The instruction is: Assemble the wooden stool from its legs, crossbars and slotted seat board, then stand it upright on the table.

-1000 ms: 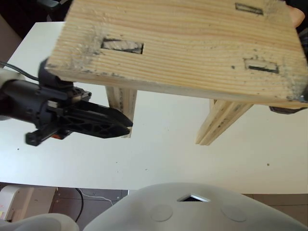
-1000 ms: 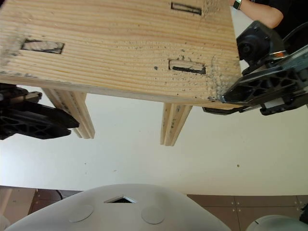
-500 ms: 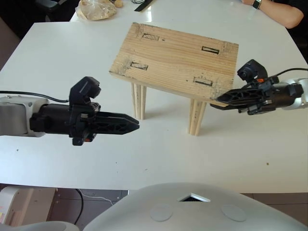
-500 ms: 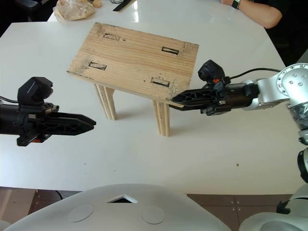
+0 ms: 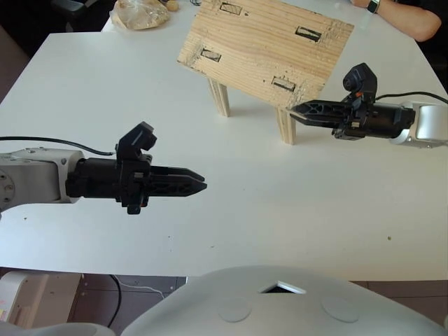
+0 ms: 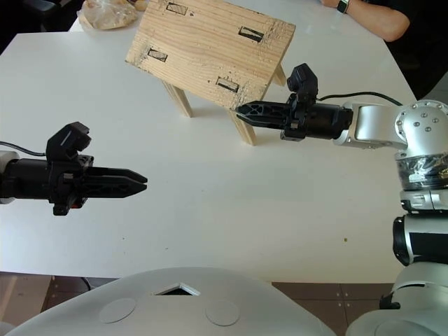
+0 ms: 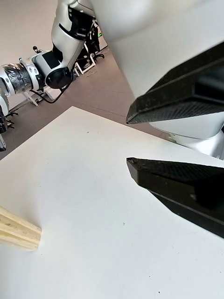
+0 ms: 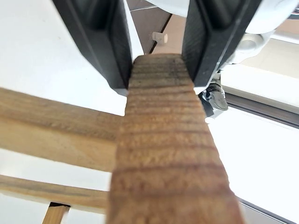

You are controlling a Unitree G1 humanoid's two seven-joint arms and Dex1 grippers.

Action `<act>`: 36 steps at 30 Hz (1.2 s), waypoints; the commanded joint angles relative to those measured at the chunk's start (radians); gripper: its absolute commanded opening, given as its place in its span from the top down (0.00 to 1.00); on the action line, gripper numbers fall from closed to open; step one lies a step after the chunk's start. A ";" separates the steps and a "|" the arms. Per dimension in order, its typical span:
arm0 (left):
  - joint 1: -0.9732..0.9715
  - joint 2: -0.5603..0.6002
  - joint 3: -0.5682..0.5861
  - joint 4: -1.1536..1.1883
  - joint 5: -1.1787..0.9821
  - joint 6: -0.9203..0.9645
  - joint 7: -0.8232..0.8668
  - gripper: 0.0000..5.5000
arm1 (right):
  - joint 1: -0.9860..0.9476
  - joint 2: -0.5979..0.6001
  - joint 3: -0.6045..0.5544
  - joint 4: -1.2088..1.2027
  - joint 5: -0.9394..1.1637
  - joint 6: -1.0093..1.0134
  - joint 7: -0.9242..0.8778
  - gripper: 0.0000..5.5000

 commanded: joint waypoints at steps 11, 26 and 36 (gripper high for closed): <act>0.084 -0.050 0.078 -0.046 0.045 -0.004 0.020 0.75 | -0.263 0.177 -0.086 0.369 0.025 0.200 -0.201 0.74; 0.165 -0.059 0.103 -0.082 0.025 -0.004 0.046 0.75 | 0.159 -0.023 0.089 -0.304 0.025 -0.063 0.107 0.74; 0.200 -0.071 0.113 -0.109 0.057 -0.010 0.044 0.76 | 0.361 0.078 -0.049 -0.481 0.025 -0.176 -0.163 0.55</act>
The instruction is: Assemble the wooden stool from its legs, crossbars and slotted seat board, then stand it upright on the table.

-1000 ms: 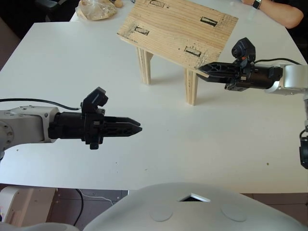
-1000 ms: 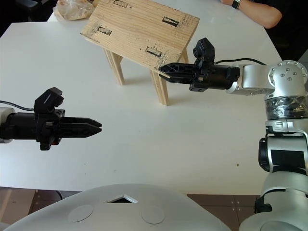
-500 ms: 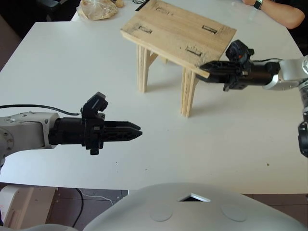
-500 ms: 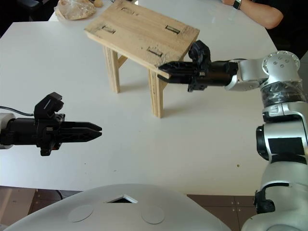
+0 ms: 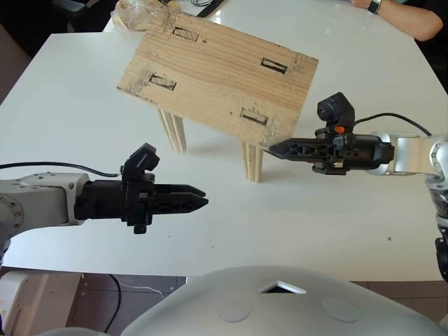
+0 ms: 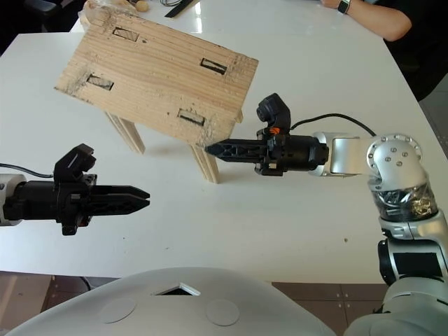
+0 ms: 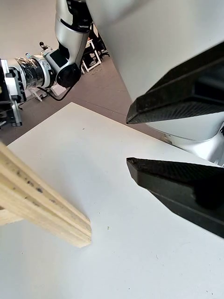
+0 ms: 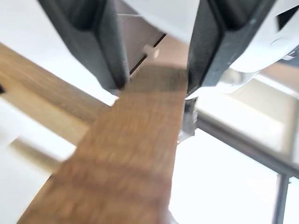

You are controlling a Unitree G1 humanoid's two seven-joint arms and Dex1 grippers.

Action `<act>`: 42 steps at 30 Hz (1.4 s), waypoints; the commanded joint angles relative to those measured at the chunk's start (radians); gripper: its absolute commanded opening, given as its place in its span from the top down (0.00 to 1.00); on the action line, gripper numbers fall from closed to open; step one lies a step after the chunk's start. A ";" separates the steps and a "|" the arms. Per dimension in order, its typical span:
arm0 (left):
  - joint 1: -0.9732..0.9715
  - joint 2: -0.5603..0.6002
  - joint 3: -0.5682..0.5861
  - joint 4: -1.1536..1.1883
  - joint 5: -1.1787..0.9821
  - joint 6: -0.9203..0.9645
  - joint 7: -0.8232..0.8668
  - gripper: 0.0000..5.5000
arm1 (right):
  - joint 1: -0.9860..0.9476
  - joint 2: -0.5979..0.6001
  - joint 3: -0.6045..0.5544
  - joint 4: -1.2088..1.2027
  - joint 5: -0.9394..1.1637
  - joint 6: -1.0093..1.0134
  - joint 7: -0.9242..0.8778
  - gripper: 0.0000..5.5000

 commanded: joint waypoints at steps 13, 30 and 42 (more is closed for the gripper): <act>0.093 -0.105 0.002 0.026 0.313 -0.126 0.021 0.76 | 0.116 -0.099 -0.103 0.091 -0.133 0.030 -0.161 0.31; -0.031 -0.648 -0.212 0.588 1.351 -0.970 0.429 0.76 | 0.163 0.280 0.039 0.483 -1.479 -0.904 -0.174 0.31; -0.249 -0.834 -0.220 0.972 1.530 -1.268 0.449 0.76 | 0.118 0.502 -0.084 0.698 -1.683 -1.088 -0.206 0.31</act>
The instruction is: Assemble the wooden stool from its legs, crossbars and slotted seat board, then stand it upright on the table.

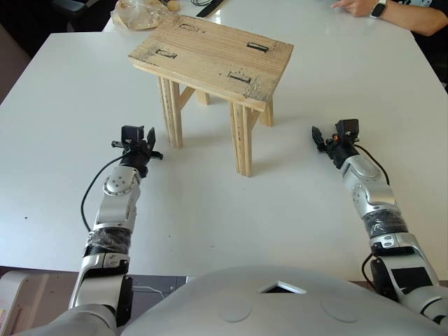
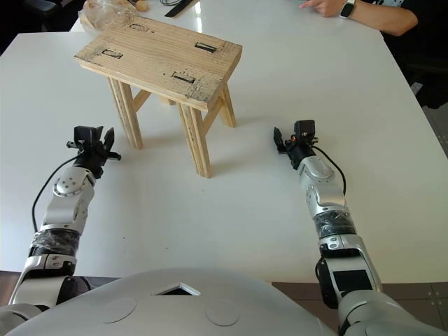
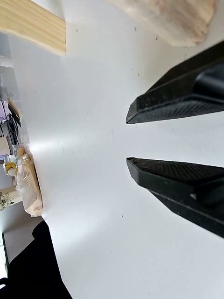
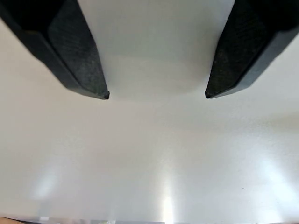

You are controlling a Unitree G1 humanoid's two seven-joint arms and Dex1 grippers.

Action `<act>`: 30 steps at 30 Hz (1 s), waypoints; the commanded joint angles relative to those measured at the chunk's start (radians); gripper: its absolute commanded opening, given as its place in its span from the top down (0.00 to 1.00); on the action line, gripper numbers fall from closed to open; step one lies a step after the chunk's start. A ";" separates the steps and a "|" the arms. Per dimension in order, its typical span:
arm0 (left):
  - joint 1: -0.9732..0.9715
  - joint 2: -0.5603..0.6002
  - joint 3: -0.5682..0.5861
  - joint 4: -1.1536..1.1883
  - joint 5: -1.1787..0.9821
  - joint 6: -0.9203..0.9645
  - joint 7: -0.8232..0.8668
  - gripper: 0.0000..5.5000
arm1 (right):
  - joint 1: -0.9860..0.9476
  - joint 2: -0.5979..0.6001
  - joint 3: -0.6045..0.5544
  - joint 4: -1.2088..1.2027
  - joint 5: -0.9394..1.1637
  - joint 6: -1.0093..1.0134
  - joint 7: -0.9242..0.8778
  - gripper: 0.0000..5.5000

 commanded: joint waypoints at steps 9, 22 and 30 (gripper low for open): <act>0.010 -0.140 -0.080 -0.065 0.046 -0.072 -0.088 0.76 | 0.019 0.106 -0.086 0.099 -0.135 -0.085 -0.033 0.31; 0.066 -0.176 0.018 -0.020 0.051 -0.112 -0.026 0.76 | 0.022 0.134 -0.144 0.174 -0.204 -0.190 -0.046 0.31; -0.015 -0.198 0.043 0.103 0.090 -0.208 0.015 0.76 | -0.007 0.158 -0.156 0.234 -0.237 -0.259 -0.057 0.31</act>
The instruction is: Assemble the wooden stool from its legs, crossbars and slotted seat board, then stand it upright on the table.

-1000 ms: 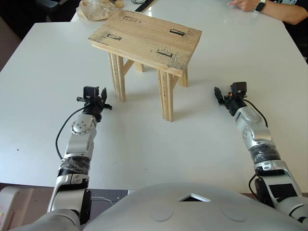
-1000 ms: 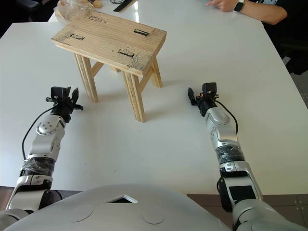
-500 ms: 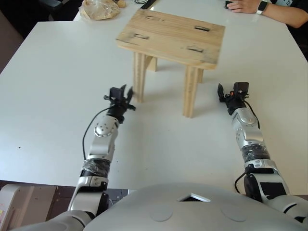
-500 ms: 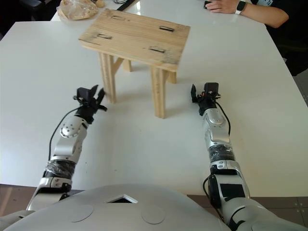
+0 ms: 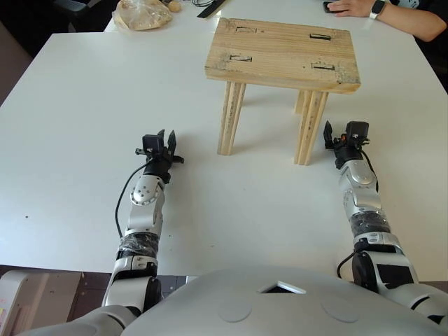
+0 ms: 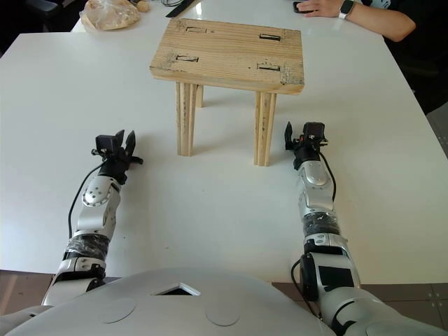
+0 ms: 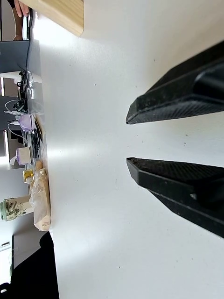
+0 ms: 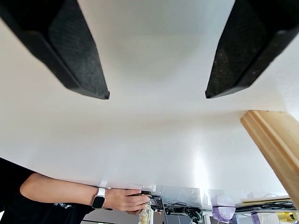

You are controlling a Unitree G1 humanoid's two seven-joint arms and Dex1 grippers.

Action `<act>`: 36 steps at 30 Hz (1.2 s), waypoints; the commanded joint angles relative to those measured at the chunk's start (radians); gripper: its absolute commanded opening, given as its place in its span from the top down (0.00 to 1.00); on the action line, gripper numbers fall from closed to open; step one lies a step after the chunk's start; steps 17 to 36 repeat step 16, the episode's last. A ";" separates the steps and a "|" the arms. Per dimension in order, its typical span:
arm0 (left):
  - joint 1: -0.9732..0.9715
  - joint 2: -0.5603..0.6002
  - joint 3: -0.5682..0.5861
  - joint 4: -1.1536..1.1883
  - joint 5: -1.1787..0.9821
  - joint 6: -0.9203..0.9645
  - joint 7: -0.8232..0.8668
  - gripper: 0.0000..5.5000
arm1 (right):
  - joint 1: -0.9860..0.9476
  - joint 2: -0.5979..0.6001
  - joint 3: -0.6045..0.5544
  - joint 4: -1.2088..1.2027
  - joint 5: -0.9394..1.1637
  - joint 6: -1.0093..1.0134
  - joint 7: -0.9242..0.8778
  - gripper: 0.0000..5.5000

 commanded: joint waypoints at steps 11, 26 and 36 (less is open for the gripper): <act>-0.141 -0.006 0.042 0.207 0.046 -0.083 0.087 0.76 | -0.081 0.060 0.008 0.188 -0.066 -0.050 -0.013 0.31; -0.181 -0.015 0.019 0.269 0.091 -0.097 0.111 0.76 | -0.107 0.079 -0.018 0.235 -0.036 -0.054 0.024 0.31; -0.181 -0.015 0.019 0.269 0.091 -0.097 0.111 0.76 | -0.107 0.079 -0.018 0.235 -0.036 -0.054 0.024 0.31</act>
